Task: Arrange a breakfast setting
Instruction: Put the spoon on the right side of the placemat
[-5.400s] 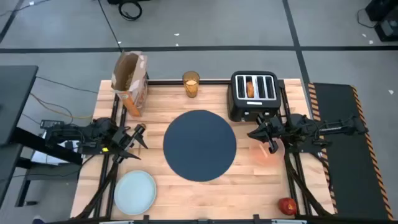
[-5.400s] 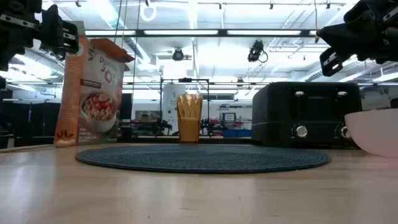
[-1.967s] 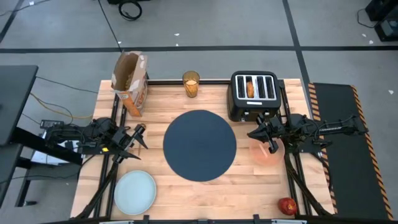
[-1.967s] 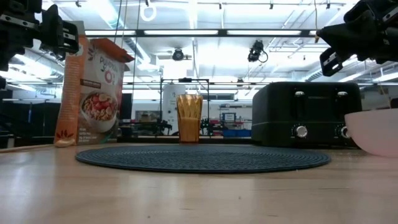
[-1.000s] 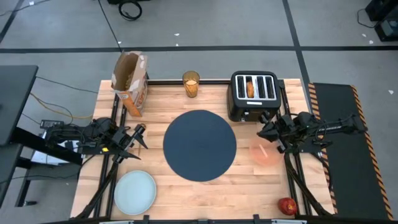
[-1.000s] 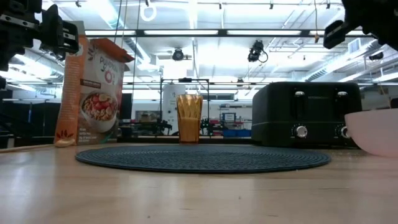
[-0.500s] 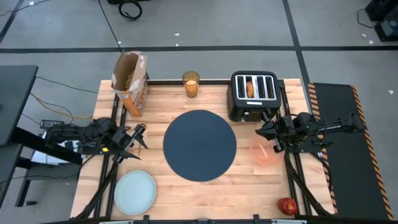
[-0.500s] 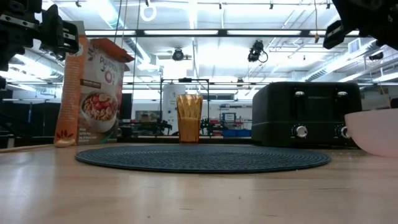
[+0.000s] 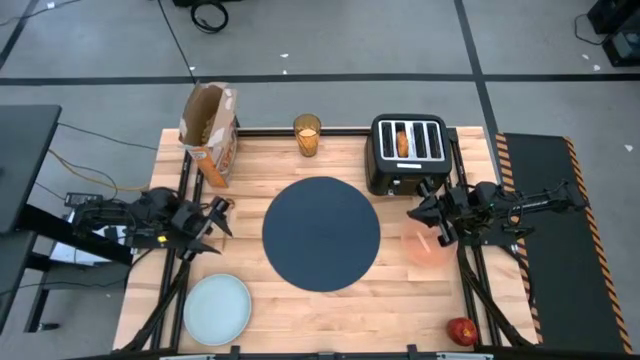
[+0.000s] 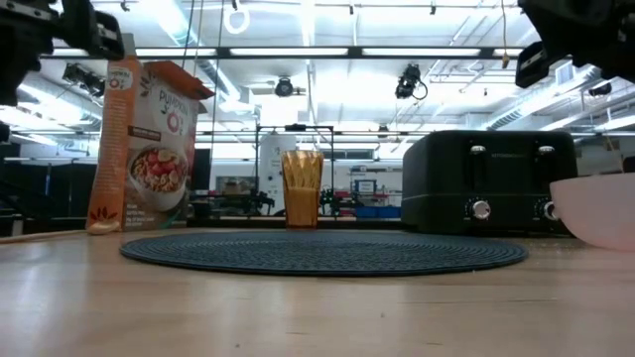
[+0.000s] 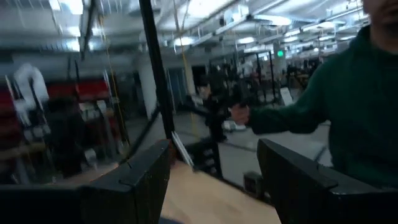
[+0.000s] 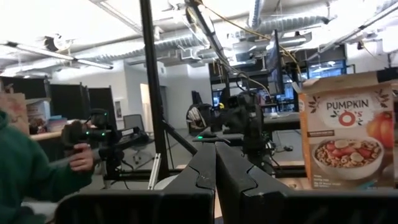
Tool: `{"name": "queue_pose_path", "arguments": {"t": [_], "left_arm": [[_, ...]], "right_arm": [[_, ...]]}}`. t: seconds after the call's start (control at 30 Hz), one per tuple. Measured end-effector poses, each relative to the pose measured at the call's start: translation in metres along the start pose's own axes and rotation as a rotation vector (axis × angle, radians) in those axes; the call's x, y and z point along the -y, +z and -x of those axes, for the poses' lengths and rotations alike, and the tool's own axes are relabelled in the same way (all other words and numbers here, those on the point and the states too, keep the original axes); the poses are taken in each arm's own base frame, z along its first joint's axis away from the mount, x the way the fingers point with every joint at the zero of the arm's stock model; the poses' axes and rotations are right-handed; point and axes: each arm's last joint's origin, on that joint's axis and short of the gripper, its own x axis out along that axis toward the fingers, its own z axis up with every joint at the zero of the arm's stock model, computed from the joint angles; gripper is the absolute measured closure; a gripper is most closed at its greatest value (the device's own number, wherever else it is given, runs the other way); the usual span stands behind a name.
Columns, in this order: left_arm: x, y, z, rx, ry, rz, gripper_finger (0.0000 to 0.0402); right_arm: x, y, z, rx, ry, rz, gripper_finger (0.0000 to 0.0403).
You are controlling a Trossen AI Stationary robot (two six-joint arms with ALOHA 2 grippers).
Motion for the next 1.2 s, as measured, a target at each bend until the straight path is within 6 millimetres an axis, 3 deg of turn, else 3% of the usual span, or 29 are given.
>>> {"name": "queue_pose_path", "arguments": {"t": [0.13, 0.37, 0.7, 0.97, 1.2], "left_arm": [[-0.001, 0.005, 0.0, 0.048, 0.03, -0.022, 0.0157], [0.0, 0.014, 0.001, 0.137, 0.022, 0.194, 0.0157], [-0.01, 0.007, -0.005, 0.116, 0.307, 0.266, 0.0157], [-0.008, 0.004, -0.031, -0.04, 0.321, 0.359, 0.0157], [0.005, -0.008, -0.058, -0.208, 0.376, 0.441, 0.0157]], "right_arm": [[0.0, 0.0, 0.0, 0.001, -0.006, -0.004, 0.0396], [0.0, 0.0, 0.0, 0.0, -0.006, -0.005, 0.0395], [0.004, 0.0, 0.0, 0.017, -0.13, -0.001, 0.0355], [0.004, 0.0, 0.0, 0.015, -0.131, 0.02, 0.0315], [0.004, 0.0, 0.0, 0.005, -0.127, 0.043, 0.0308]]}}
